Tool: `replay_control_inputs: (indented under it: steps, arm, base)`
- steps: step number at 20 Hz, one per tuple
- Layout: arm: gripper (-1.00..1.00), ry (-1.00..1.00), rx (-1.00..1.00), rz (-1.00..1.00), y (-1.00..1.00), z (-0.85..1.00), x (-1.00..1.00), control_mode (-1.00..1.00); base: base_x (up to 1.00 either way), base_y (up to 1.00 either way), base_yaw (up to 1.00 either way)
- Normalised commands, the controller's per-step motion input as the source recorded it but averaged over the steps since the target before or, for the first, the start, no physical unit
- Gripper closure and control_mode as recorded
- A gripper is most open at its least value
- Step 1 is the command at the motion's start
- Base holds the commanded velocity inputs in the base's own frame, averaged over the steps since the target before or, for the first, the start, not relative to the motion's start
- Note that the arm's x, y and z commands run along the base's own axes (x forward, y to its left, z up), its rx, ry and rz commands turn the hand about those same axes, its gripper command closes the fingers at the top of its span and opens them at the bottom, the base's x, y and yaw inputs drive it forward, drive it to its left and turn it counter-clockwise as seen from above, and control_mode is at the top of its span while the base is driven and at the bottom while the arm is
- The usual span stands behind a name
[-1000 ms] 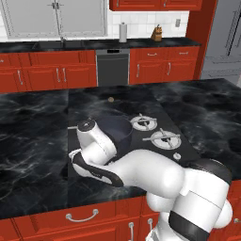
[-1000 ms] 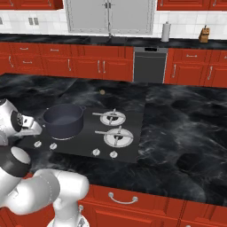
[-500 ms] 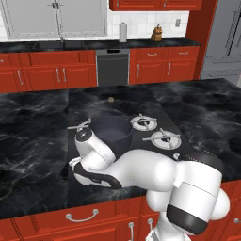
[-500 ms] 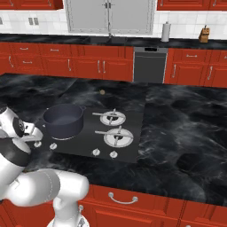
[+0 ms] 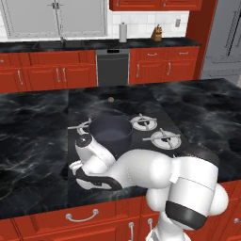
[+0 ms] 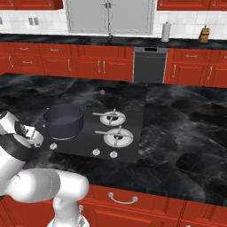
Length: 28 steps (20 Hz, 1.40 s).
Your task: Turn on the burner for the pot on the stove. Wait thirty seconds for the pot to heat up. Then add the garlic to the pot.
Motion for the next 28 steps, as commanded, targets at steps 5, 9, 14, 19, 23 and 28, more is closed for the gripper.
replay_control_inputs:
  steps: [5,9,14,19,23,28]
  arm:
    - [-1.00,-0.06,0.06,-0.06,-0.08,-0.01,0.04,-1.00]
    - [-1.00,-0.06,0.14,-0.07,-0.29,0.00,0.00,-1.00]
    - [-1.00,-0.01,0.10,-0.01,-0.30,0.00,0.00,-1.00]
    - [-1.00,0.00,0.26,0.00,-0.18,0.00,0.00,-1.00]
    - [-1.00,-0.02,0.01,0.00,0.00,0.00,0.00,-1.00]
    - [-1.00,0.00,0.04,0.00,0.46,-0.05,0.08,-1.00]
  base:
    - [0.00,0.00,0.00]
    - [0.00,0.00,0.00]
    - [0.00,0.00,0.00]
    - [0.00,0.00,0.00]
    - [0.00,0.00,0.00]
    - [0.00,0.00,0.00]
